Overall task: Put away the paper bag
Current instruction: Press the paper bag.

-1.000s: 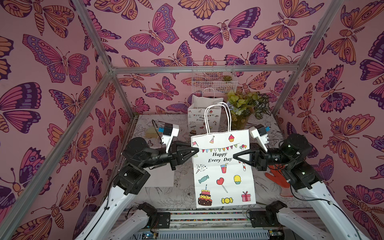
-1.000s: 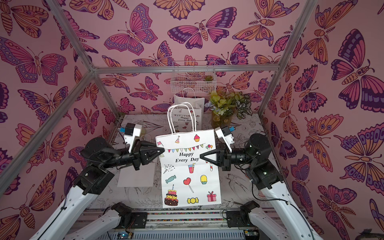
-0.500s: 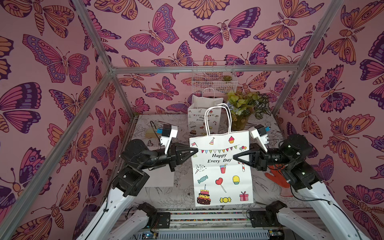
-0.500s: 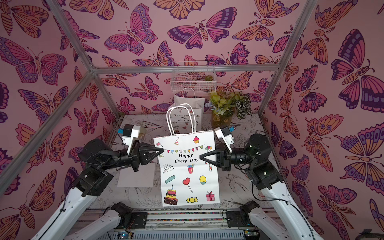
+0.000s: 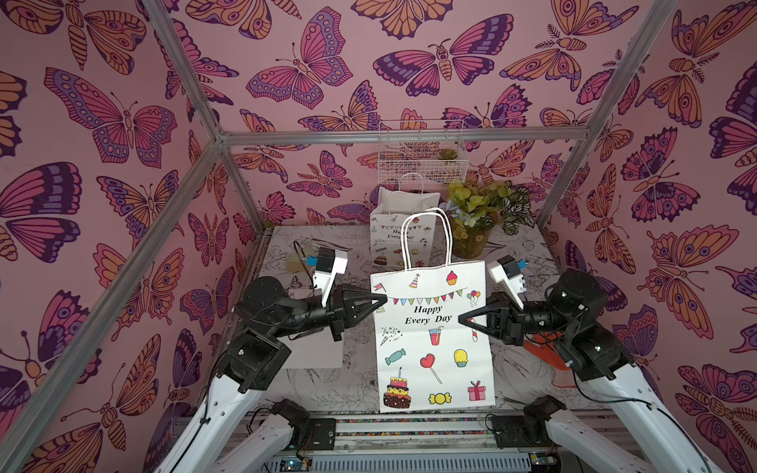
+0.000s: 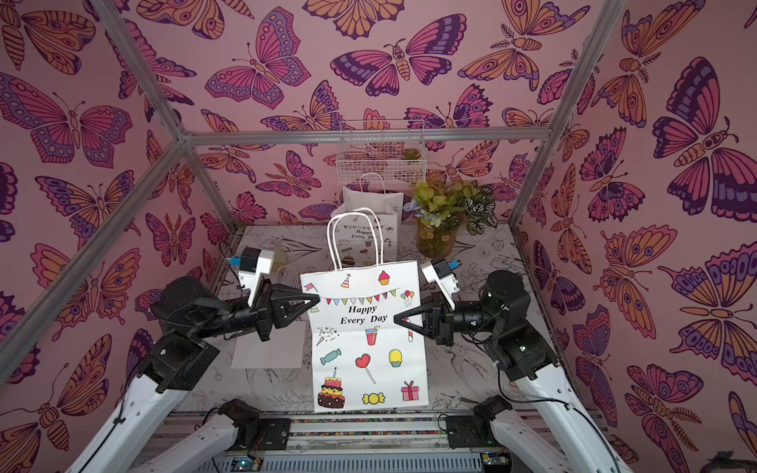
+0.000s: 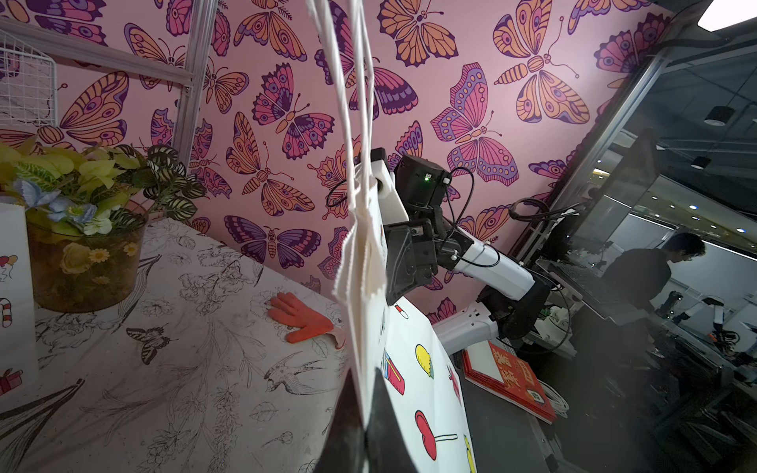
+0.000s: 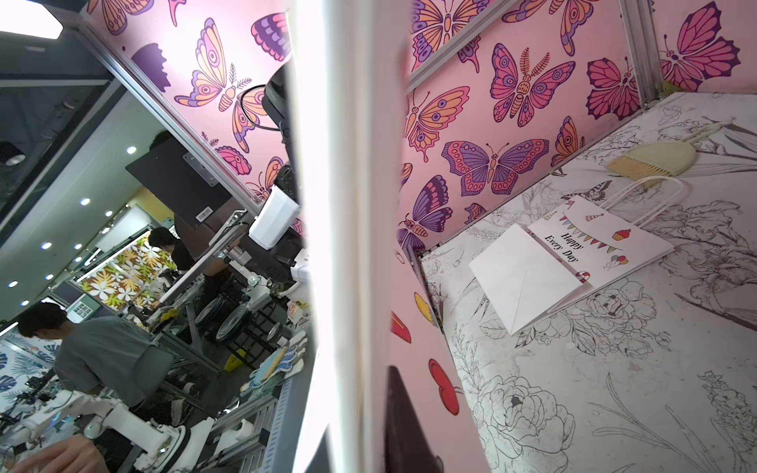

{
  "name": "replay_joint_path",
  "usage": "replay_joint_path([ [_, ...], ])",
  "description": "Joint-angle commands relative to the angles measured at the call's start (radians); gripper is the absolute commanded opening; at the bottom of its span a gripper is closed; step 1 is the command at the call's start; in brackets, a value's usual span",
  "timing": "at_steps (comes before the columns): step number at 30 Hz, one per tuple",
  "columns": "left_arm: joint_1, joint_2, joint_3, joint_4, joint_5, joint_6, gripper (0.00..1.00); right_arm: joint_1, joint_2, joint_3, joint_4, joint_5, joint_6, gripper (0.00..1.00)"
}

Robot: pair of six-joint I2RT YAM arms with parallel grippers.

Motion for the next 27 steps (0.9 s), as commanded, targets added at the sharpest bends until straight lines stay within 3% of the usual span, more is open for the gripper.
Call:
replay_joint_path([
  [1,0.012,-0.015,0.003,0.022,-0.019,0.008,0.00,0.008,-0.014,-0.006,-0.019,0.010,-0.012,0.01],
  [2,0.012,-0.013,0.001,0.022,-0.011,0.006,0.01,0.008,-0.015,-0.003,-0.019,0.015,-0.012,0.00],
  [5,0.012,-0.011,-0.004,0.017,0.030,0.006,0.22,0.007,-0.021,0.014,-0.015,0.031,-0.014,0.00],
  [10,0.012,-0.034,-0.040,0.013,0.068,0.008,0.69,0.006,-0.012,0.048,0.026,0.042,0.003,0.00],
  [15,0.012,-0.036,-0.065,-0.052,0.078,0.049,0.93,0.006,0.018,0.064,0.131,0.027,0.064,0.00],
  [18,0.012,-0.032,-0.084,-0.065,0.067,0.067,1.00,0.007,0.035,0.065,0.186,0.014,0.092,0.00],
  [22,0.012,-0.004,-0.101,-0.040,0.093,0.062,0.98,0.006,0.056,0.081,0.188,0.012,0.082,0.00],
  [27,0.012,0.022,-0.120,0.016,0.145,0.039,0.73,0.003,0.097,0.118,0.176,0.011,0.050,0.00],
])
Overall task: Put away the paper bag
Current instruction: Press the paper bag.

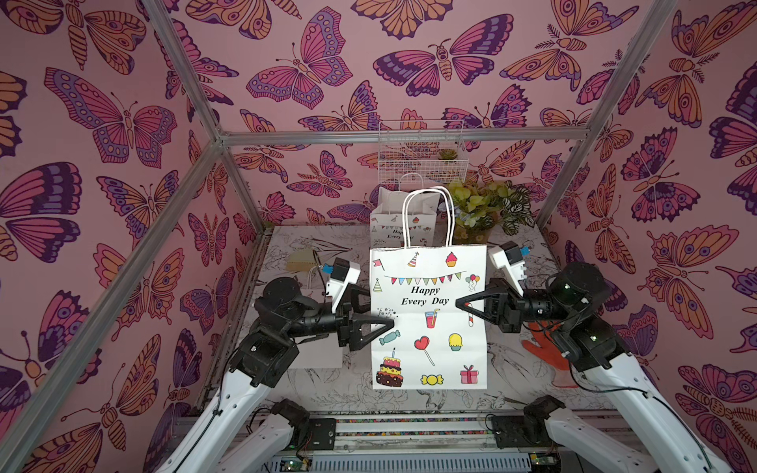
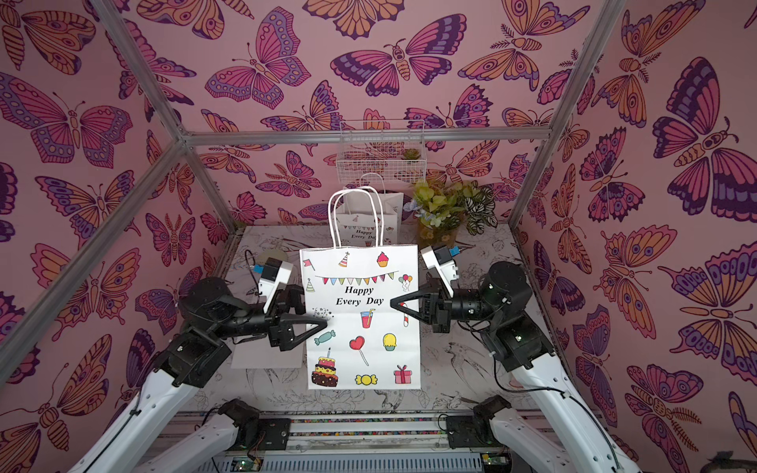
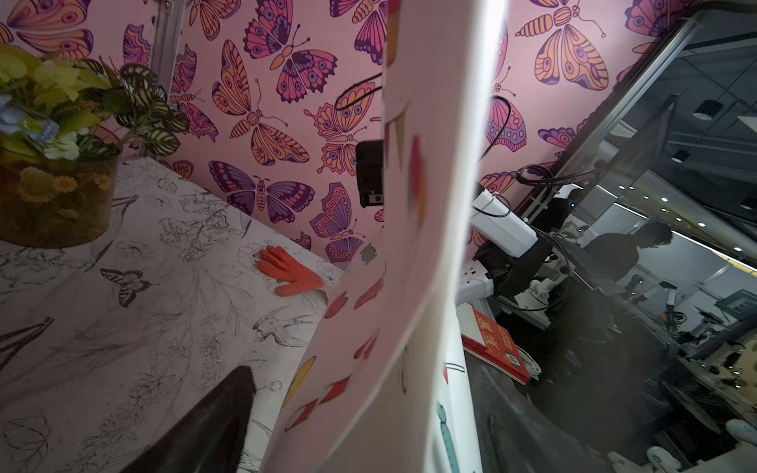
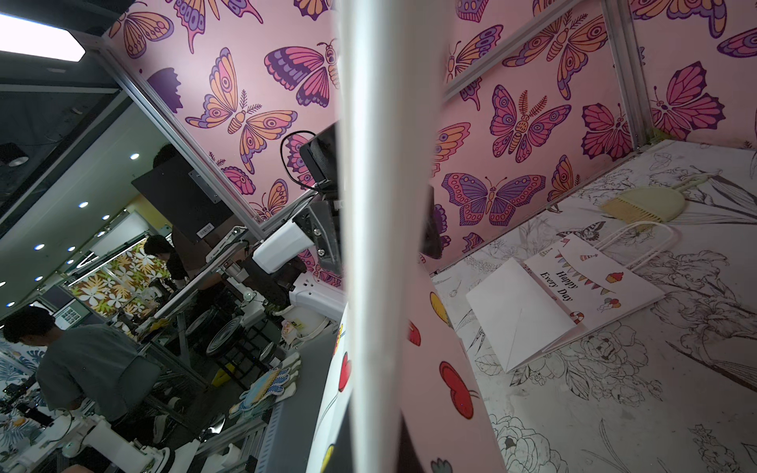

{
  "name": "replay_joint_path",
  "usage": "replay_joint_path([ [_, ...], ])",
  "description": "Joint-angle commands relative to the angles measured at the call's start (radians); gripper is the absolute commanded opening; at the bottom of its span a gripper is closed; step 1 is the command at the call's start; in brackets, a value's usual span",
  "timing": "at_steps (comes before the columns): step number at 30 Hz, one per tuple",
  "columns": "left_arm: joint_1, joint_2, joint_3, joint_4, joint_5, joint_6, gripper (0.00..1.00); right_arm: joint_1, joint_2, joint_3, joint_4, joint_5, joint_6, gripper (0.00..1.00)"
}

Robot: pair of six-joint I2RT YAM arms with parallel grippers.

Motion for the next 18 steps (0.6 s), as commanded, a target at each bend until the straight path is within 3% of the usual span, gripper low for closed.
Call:
replay_joint_path([
  [1,0.005,0.003,-0.016,0.050,0.063,-0.005,0.68,-0.004,0.020,0.054,0.040,-0.018,-0.019,0.00],
  [9,0.005,-0.009,-0.025,0.050,0.083,-0.010,0.30,-0.019,0.085,0.095,0.083,-0.024,-0.004,0.00],
  [18,0.005,-0.021,-0.020,0.046,0.061,-0.015,0.06,-0.019,0.060,0.090,-0.002,-0.020,-0.046,0.00],
])
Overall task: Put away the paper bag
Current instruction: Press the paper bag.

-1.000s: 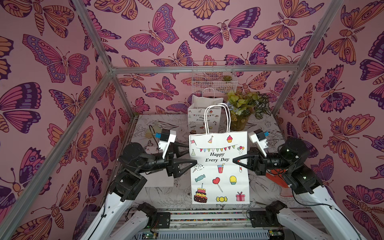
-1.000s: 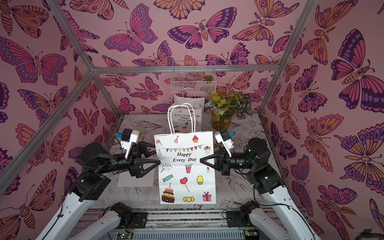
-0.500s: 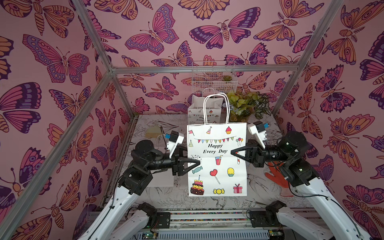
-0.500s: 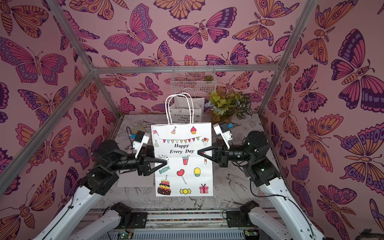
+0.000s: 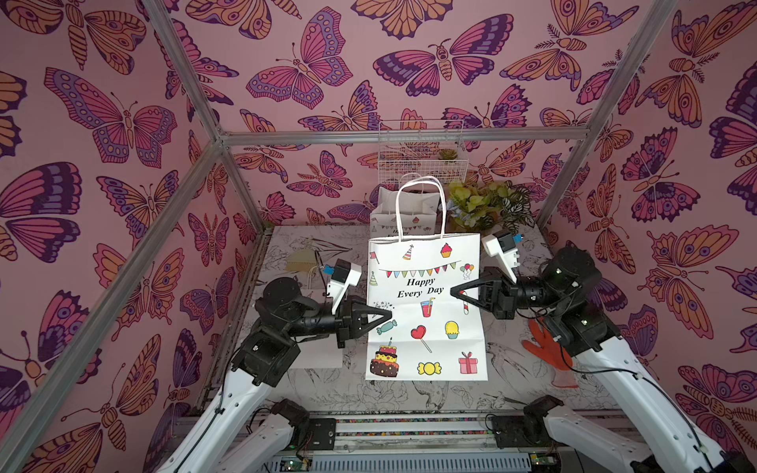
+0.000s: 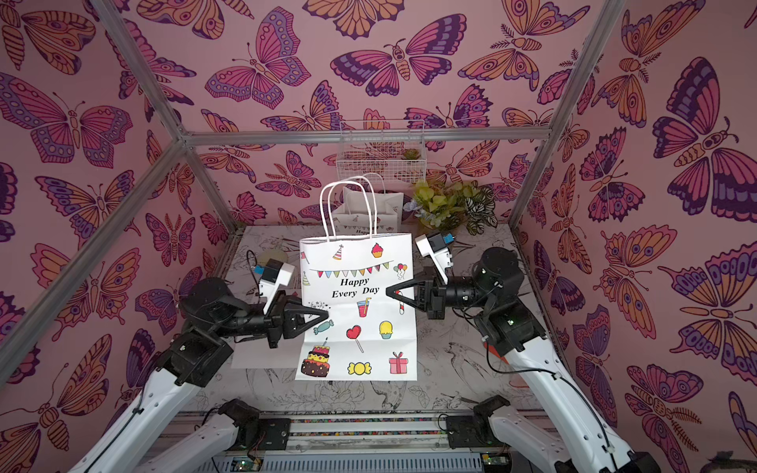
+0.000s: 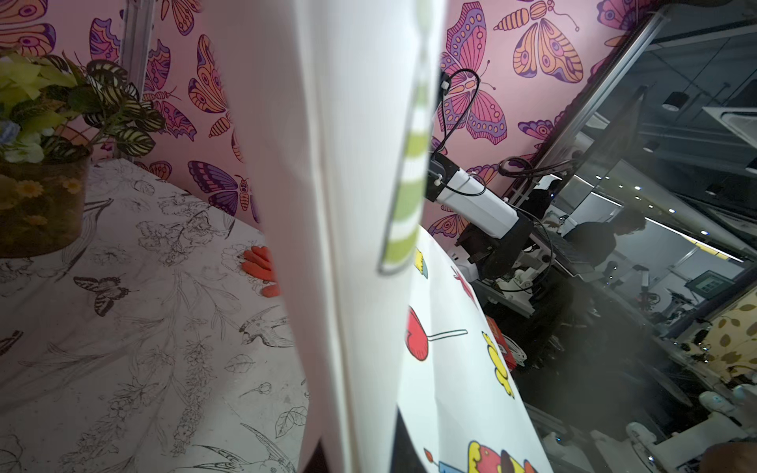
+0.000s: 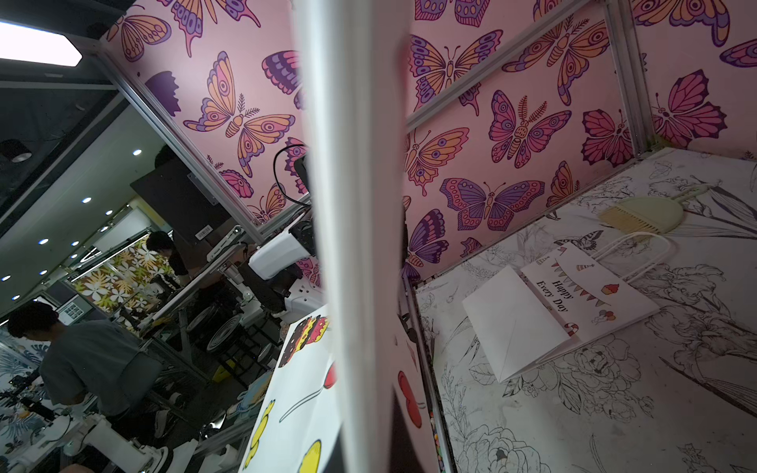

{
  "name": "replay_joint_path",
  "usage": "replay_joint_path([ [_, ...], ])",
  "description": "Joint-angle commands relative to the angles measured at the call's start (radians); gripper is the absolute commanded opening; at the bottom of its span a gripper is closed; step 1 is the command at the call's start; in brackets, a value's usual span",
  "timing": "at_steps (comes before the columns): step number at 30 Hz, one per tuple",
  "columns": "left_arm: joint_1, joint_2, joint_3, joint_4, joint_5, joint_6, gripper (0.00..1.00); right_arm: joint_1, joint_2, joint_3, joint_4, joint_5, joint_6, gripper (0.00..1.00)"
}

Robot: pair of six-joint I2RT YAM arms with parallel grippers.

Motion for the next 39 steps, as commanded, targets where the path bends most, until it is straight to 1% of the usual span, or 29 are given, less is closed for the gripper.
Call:
replay_joint_path([
  [1,0.001,-0.016,-0.008,0.005,0.004,0.009,0.05,-0.006,-0.035,0.029,-0.032,0.002,-0.035,0.00],
  [3,0.002,-0.018,-0.006,0.000,-0.012,0.010,0.00,-0.006,-0.052,0.017,-0.065,0.002,-0.050,0.00],
  [4,0.002,-0.020,-0.005,-0.001,-0.021,0.009,0.00,-0.008,-0.061,0.011,-0.076,0.002,-0.054,0.02],
  [11,0.004,-0.026,0.005,-0.007,-0.064,0.003,0.00,-0.005,-0.137,-0.052,-0.142,0.002,-0.054,0.29],
  [13,0.004,-0.027,0.006,-0.007,-0.072,0.002,0.00,-0.003,-0.153,-0.066,-0.151,0.002,-0.046,0.33],
  [15,0.004,-0.029,0.008,-0.006,-0.080,-0.001,0.00,-0.001,-0.166,-0.077,-0.165,0.004,-0.046,0.35],
  [18,0.004,-0.030,0.011,-0.008,-0.087,-0.004,0.00,0.008,-0.174,-0.093,-0.170,0.005,-0.041,0.34],
  [21,0.004,-0.032,0.015,-0.007,-0.097,-0.006,0.00,0.028,-0.173,-0.104,-0.171,0.007,-0.037,0.28],
  [26,0.004,-0.037,0.017,-0.005,-0.111,-0.009,0.00,0.052,-0.177,-0.110,-0.195,0.020,-0.050,0.07],
  [28,0.005,-0.039,0.017,-0.007,-0.114,-0.011,0.00,0.051,-0.180,-0.107,-0.208,0.032,-0.060,0.00],
  [31,0.005,-0.042,0.018,-0.005,-0.111,-0.012,0.01,0.052,-0.181,-0.099,-0.221,0.044,-0.070,0.00],
  [35,0.005,-0.050,0.014,-0.007,-0.063,-0.009,0.30,0.052,-0.177,-0.085,-0.223,0.051,-0.081,0.00],
  [37,0.005,-0.057,0.008,-0.007,-0.038,-0.011,0.48,0.050,-0.170,-0.071,-0.237,0.053,-0.097,0.00],
  [38,0.005,-0.061,0.005,-0.007,-0.028,-0.013,0.54,0.049,-0.164,-0.062,-0.241,0.053,-0.103,0.00],
  [39,0.005,-0.063,0.000,-0.007,-0.019,-0.014,0.58,0.046,-0.159,-0.056,-0.240,0.053,-0.106,0.00],
])
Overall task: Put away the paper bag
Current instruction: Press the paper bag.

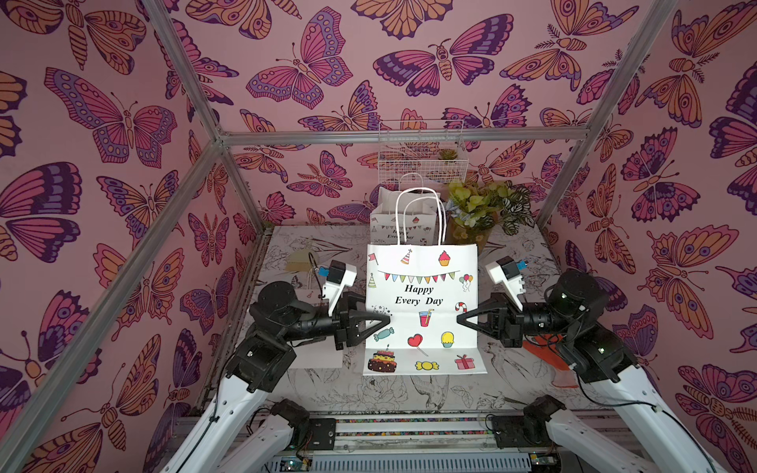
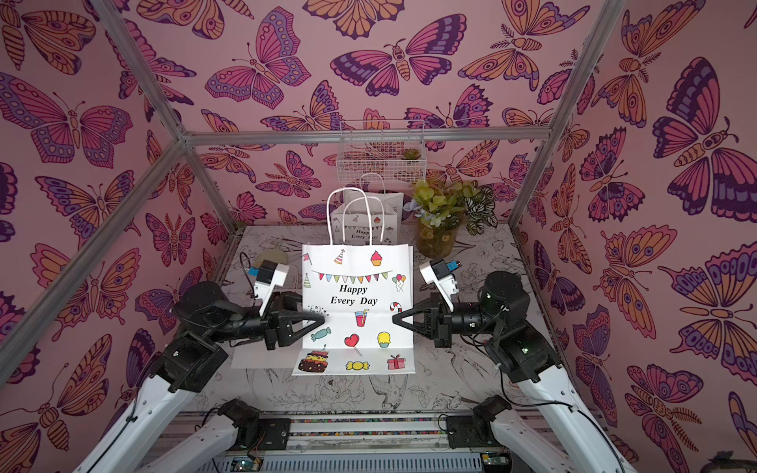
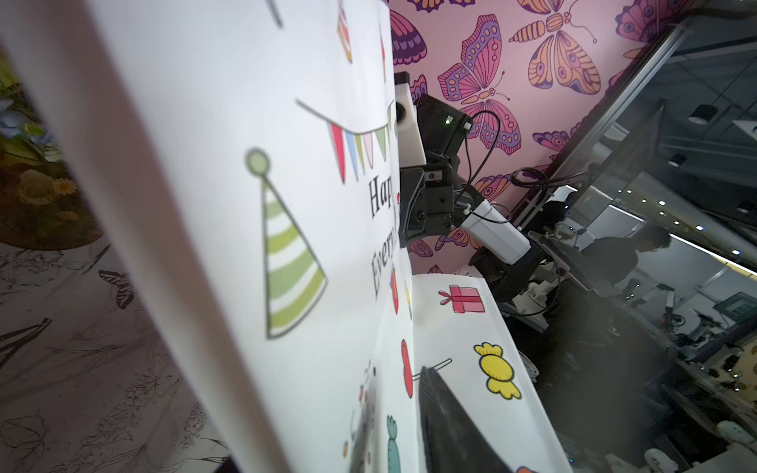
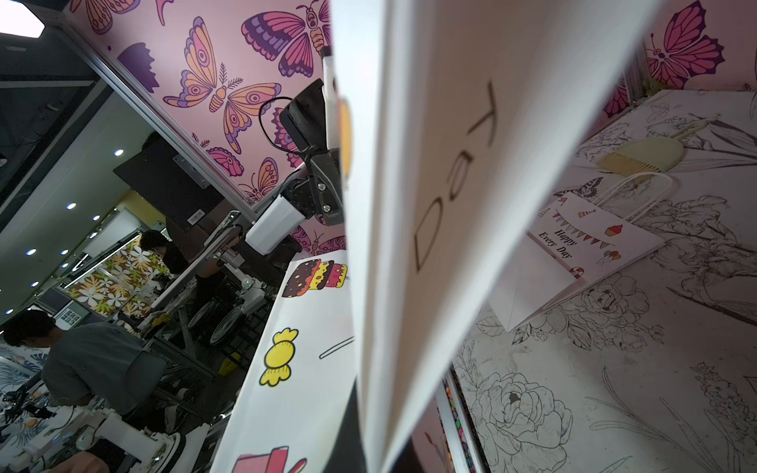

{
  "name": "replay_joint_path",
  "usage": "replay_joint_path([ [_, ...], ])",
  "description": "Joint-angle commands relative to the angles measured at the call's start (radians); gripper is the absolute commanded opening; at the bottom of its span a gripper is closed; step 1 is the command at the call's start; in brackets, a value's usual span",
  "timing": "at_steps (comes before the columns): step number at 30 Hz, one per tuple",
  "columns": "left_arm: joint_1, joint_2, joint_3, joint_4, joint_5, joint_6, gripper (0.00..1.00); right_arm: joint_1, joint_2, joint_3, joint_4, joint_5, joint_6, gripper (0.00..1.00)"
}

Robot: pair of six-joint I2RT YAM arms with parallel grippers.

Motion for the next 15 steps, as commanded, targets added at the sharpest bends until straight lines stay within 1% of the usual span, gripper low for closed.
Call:
replay_joint_path([
  [1,0.005,-0.021,-0.004,0.028,0.045,-0.004,0.60,0.000,0.014,0.052,-0.019,-0.004,-0.036,0.00],
  [3,0.005,-0.020,-0.012,0.028,0.064,-0.008,0.62,-0.005,0.026,0.065,-0.010,-0.005,-0.034,0.00],
  [10,0.006,-0.035,-0.041,0.028,0.111,-0.010,0.61,-0.019,0.050,0.105,0.026,-0.014,-0.024,0.00],
  [14,0.005,-0.037,-0.057,0.029,0.138,-0.010,0.57,-0.038,0.051,0.116,0.030,-0.022,-0.023,0.00],
  [15,0.005,-0.037,-0.061,0.027,0.139,-0.010,0.54,-0.041,0.051,0.117,0.035,-0.027,-0.019,0.00],
])
